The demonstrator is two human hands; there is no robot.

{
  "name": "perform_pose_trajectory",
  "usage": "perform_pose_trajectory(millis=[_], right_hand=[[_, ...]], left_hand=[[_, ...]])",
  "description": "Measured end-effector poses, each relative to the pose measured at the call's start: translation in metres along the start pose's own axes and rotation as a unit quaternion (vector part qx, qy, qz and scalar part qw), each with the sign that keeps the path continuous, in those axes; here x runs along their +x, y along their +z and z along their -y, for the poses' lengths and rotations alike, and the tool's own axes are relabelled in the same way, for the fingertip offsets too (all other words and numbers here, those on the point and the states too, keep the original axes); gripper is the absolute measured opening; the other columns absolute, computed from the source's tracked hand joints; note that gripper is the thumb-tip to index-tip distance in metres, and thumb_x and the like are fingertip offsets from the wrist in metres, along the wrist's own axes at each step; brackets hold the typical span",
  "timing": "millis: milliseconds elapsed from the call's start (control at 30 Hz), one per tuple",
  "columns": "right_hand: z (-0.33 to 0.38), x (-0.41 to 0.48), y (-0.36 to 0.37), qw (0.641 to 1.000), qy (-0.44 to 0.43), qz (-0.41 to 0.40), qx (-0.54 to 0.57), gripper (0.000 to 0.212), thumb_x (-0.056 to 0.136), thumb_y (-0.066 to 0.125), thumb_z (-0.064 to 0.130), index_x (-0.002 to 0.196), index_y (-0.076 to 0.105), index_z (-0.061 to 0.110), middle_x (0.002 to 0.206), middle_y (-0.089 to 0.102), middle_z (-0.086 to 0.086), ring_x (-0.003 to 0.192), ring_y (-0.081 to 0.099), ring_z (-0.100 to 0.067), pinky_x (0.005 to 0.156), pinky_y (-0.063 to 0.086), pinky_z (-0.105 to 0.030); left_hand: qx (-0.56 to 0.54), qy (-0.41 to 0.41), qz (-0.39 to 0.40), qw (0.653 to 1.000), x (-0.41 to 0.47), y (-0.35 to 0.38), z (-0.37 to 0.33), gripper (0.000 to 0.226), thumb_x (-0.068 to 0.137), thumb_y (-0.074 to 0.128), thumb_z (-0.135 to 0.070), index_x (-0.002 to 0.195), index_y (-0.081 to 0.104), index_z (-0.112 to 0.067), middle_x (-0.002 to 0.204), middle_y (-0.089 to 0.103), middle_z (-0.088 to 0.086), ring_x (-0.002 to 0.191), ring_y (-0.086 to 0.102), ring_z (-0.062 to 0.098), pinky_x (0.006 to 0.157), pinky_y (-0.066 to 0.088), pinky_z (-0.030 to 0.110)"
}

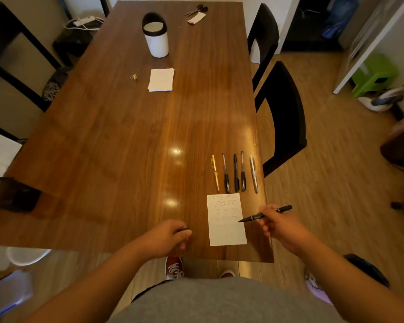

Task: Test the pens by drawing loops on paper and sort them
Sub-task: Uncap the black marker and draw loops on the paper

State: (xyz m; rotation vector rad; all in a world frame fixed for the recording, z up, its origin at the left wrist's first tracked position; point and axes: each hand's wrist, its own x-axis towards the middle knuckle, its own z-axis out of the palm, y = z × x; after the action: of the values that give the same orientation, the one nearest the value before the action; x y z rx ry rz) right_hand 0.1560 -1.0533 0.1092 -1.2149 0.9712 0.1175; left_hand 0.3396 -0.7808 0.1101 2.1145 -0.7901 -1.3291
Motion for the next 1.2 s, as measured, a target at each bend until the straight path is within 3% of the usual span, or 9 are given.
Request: perform_pose_trajectory(millis=[100,200,300,400,467,567,733,1100,1200], right_hand=[[-0.014,0.000,0.022,0.992,-0.029,-0.041,-0.114,0.015,0.096,0.059,0.025,0.090,0.065,0.013,0.069,0.064,-0.005,0.060,0.058,-0.015,0.055,0.049,-0.022],[-0.028,-0.003,0.042,0.988,-0.062,-0.049,-0.130,0.009,0.095,0.062,0.023,0.090,0.066,0.017,0.078,0.068,-0.006,0.067,0.064,-0.018,0.058,0.052,-0.020],[-0.037,-0.006,0.058,0.984,-0.095,-0.053,-0.144,0.008,0.094,0.062,0.020,0.090,0.068,0.023,0.085,0.068,-0.001,0.075,0.067,-0.018,0.059,0.052,-0.017],[-0.045,-0.007,0.066,0.973,-0.121,-0.048,-0.191,0.009,0.092,0.064,0.021,0.088,0.065,0.029,0.086,0.066,0.005,0.076,0.066,-0.018,0.062,0.060,-0.024],[-0.050,-0.006,0.068,0.968,-0.135,-0.038,-0.207,0.009,0.091,0.065,0.021,0.087,0.063,0.029,0.091,0.064,0.009,0.082,0.065,-0.016,0.065,0.060,-0.025],[-0.054,-0.003,0.070,0.965,-0.148,-0.022,-0.216,0.009,0.090,0.066,0.021,0.087,0.062,0.028,0.095,0.062,0.015,0.091,0.062,-0.012,0.060,0.053,-0.013],[-0.057,-0.001,0.071,0.958,-0.156,-0.008,-0.240,0.011,0.090,0.067,0.024,0.086,0.063,0.032,0.085,0.063,0.013,0.081,0.064,-0.012,0.061,0.055,-0.015],[-0.056,0.004,0.070,0.951,-0.161,-0.003,-0.263,0.010,0.091,0.065,0.022,0.087,0.062,0.031,0.087,0.064,0.013,0.081,0.063,-0.010,0.060,0.052,-0.012],[-0.055,0.005,0.066,0.955,-0.159,-0.015,-0.252,0.008,0.092,0.066,0.022,0.089,0.061,0.028,0.093,0.063,0.014,0.087,0.062,-0.010,0.058,0.051,-0.011]], left_hand=[[0.112,0.016,-0.044,0.993,0.005,0.019,0.005,0.016,0.098,0.048,-0.041,0.091,0.059,-0.032,0.085,0.062,-0.009,0.075,0.059,0.005,0.064,0.045,0.021],[0.235,0.084,-0.062,0.966,0.010,0.046,0.007,0.021,0.097,0.047,-0.043,0.104,0.060,-0.028,0.098,0.059,-0.010,0.088,0.055,0.006,0.077,0.046,0.022],[0.329,0.157,-0.053,0.929,0.017,0.070,0.015,0.033,0.097,0.045,-0.044,0.118,0.060,-0.023,0.127,0.055,-0.005,0.116,0.049,0.013,0.094,0.044,0.029],[0.381,0.180,-0.039,0.906,0.022,0.086,0.024,0.040,0.097,0.044,-0.044,0.123,0.059,-0.018,0.147,0.042,-0.001,0.135,0.034,0.018,0.104,0.040,0.036],[0.399,0.182,-0.036,0.898,0.025,0.093,0.029,0.041,0.097,0.044,-0.045,0.122,0.060,-0.018,0.152,0.036,-0.001,0.141,0.027,0.020,0.105,0.038,0.039],[0.418,0.180,-0.034,0.890,0.027,0.099,0.033,0.039,0.096,0.045,-0.046,0.119,0.062,-0.019,0.155,0.030,-0.002,0.143,0.022,0.022,0.105,0.034,0.043],[0.416,0.174,-0.042,0.891,0.027,0.105,0.030,0.038,0.095,0.048,-0.044,0.116,0.064,-0.017,0.155,0.030,0.000,0.142,0.023,0.024,0.105,0.032,0.045],[0.418,0.164,-0.039,0.893,0.025,0.105,0.023,0.038,0.095,0.049,-0.043,0.118,0.064,-0.016,0.155,0.030,0.001,0.141,0.021,0.024,0.107,0.029,0.044],[0.421,0.175,-0.048,0.889,0.026,0.106,0.021,0.039,0.095,0.048,-0.042,0.119,0.064,-0.015,0.153,0.032,0.003,0.144,0.017,0.024,0.113,0.022,0.043]])
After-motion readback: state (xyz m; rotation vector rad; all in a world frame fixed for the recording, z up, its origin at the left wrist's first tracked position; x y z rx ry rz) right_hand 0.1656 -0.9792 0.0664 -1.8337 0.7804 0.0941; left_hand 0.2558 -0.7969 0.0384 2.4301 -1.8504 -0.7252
